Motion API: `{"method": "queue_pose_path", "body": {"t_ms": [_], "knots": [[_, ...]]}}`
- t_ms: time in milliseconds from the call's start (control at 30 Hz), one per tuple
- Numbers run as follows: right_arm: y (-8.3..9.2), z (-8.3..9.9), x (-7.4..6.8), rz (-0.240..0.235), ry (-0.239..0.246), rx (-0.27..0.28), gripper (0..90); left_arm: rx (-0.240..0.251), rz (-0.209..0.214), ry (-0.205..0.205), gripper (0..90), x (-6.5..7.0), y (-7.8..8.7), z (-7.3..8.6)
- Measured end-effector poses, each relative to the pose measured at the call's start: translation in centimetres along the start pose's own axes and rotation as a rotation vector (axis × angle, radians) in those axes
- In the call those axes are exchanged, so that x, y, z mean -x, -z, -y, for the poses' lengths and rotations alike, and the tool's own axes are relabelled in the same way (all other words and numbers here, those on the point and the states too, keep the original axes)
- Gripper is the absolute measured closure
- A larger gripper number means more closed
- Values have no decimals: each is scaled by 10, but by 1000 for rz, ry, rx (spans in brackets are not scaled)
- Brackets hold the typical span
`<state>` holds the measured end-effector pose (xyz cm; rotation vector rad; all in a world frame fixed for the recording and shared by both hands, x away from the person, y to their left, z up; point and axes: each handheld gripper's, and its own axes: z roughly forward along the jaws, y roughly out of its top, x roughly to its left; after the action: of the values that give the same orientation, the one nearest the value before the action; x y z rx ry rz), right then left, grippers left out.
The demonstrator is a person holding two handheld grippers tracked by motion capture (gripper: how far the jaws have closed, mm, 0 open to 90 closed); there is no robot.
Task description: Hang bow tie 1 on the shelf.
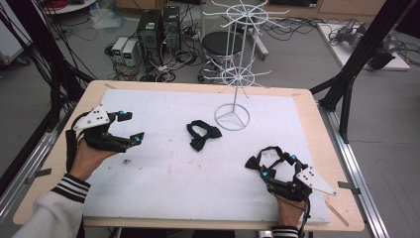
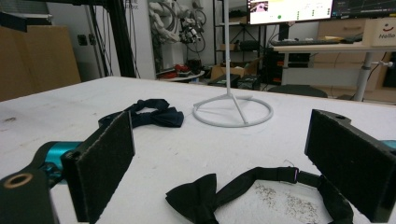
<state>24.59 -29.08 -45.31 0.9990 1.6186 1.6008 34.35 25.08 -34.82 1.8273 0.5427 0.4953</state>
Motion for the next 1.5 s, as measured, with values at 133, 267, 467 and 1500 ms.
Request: {"method": "queue_pose_path", "body": {"t_ms": [133, 267, 467, 1500], "knots": [[0, 0, -1, -4, 3, -6, 76, -12, 10, -5, 157, 1, -7, -4], [0, 0, -1, -6, 13, -2, 76, -41, 23, -17, 157, 3, -15, -9], [1, 1, 0, -11, 8, 8, 76, -62, 37, -13, 157, 2, -27, -18], [3, 2, 0, -18, 3, 27, 75, -234, 142, -80, 158, 13, -119, -44]]}}
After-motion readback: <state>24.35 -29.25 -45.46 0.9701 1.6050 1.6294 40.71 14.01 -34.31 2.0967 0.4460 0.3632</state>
